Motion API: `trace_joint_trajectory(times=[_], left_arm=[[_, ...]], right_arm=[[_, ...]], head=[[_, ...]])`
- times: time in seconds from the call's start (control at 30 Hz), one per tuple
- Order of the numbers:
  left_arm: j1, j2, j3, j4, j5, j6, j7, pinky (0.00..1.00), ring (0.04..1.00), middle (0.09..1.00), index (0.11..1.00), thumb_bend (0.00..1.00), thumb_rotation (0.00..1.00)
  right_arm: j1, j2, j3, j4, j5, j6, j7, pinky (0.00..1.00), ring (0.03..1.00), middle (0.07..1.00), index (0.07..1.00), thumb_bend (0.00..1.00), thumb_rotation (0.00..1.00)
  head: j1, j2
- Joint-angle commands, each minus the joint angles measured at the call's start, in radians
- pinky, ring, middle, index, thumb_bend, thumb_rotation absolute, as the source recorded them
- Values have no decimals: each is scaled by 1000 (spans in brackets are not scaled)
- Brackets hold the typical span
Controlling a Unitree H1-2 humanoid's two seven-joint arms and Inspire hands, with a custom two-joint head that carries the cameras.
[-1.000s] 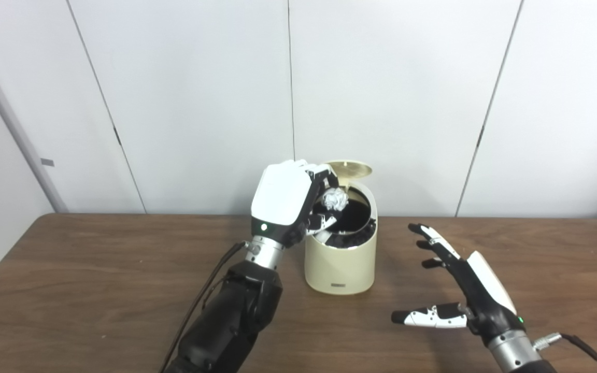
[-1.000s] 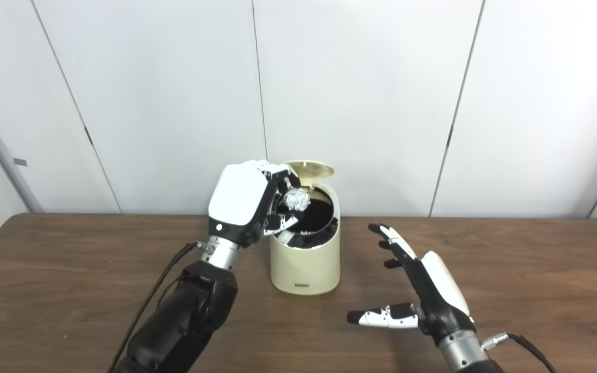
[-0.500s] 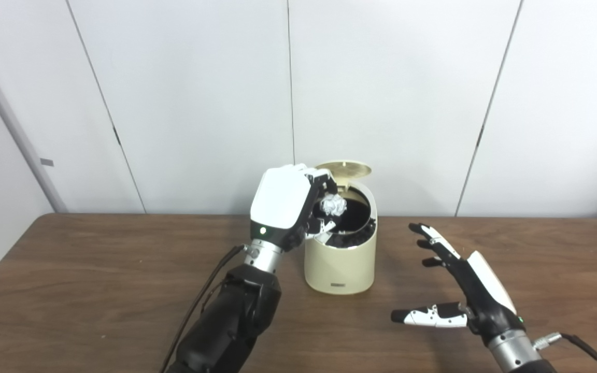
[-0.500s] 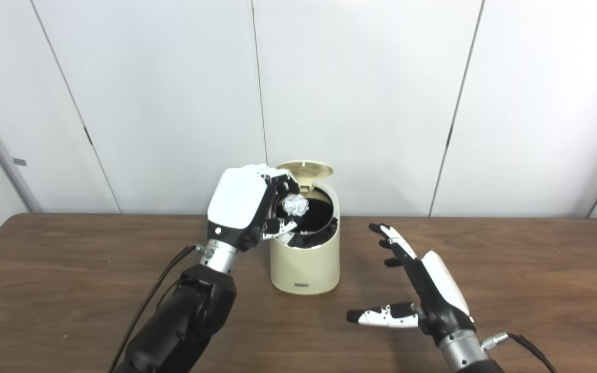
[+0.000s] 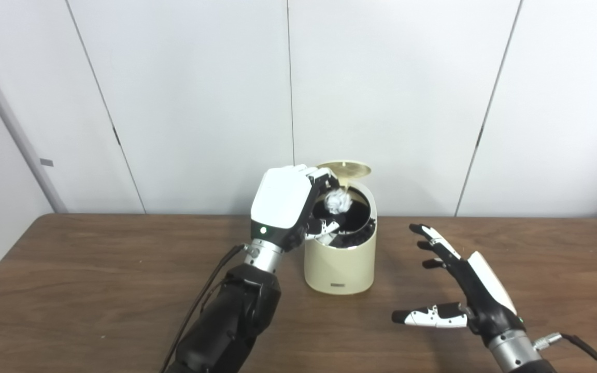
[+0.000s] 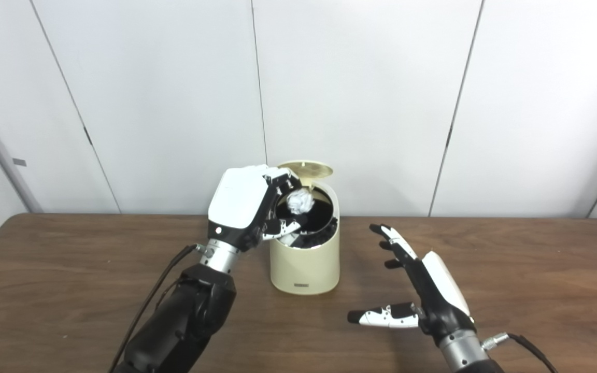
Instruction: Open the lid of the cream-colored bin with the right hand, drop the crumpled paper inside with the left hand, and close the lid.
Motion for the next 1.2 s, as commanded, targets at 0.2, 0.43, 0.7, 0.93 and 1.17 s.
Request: trace_joint_trajectory(times=[0.2,0.43,0.7,0.93,1.17], left_arm=[[-43,9,4,-36,-2,-10,6,551,587,553,638,941,321],[-44,10,2,-32,0,-9,6,538,578,562,638,948,325],[-20,4,25,-51,-70,-64,24,509,543,525,605,809,209],[95,-8,112,-206,-314,-151,-74,394,495,473,513,524,3],[208,-1,221,-375,-593,-168,-221,486,601,637,499,511,69]], right_arm=[[-21,-2,-1,-54,6,-1,1,732,871,959,903,837,164],[-22,-3,-2,-53,11,2,3,735,877,962,904,834,162],[-31,-2,-7,-31,11,-42,-23,729,858,945,896,799,211],[-49,-2,-9,-24,-2,-44,-35,726,853,934,890,745,287],[-80,-15,-19,-8,-5,-42,-35,734,875,948,901,750,362]], head=[[-1,7],[-2,7],[-2,7],[5,0],[4,-1]])
